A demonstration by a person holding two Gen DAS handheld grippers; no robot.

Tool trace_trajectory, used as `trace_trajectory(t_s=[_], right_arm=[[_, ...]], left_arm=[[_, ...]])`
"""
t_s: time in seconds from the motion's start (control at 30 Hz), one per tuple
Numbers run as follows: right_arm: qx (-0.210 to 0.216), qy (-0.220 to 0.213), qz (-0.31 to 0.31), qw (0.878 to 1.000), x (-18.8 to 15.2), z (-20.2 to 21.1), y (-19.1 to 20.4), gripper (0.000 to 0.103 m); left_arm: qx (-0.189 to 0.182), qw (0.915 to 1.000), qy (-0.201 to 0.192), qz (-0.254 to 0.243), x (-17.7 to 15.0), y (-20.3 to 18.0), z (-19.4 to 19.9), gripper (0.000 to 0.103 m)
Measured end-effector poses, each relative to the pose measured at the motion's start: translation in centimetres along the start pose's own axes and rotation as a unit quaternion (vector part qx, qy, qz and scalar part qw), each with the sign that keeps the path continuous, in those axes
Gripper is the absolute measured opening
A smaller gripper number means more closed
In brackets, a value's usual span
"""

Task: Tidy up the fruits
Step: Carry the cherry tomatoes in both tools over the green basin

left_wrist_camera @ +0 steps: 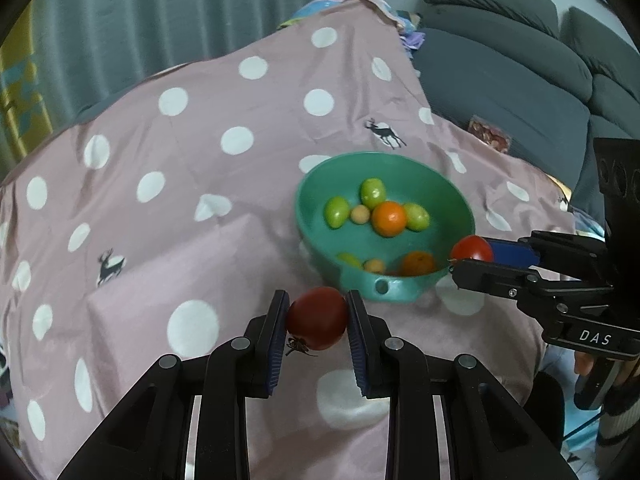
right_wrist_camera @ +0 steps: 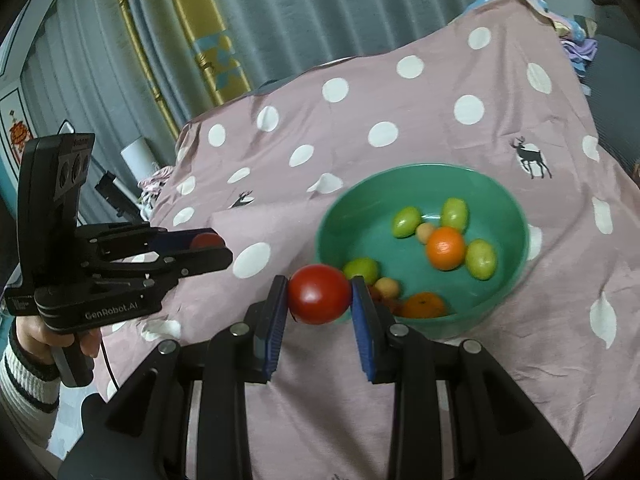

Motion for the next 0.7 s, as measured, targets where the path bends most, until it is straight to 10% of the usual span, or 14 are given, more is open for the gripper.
trace_trajectory(t_s=[0.7], right_arm=[[-0.015, -0.009, -0.035, 0.999, 0.1, -0.4, -5.6, 0.032]], left_arm=[[-0.018, 0.9972, 0.036, -0.063, 3.6, -5.6, -6.3, 0.029]])
Point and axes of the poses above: each gripper's, at about its wrist camera, not at the fingertips, and z roughly against the way its jaws point, y to its left, x to its top, the point moved 1 cm from there along -z, roughly the way its jaws point, and after that the axes turned 2 degrees about z, right-handed, at the moved point
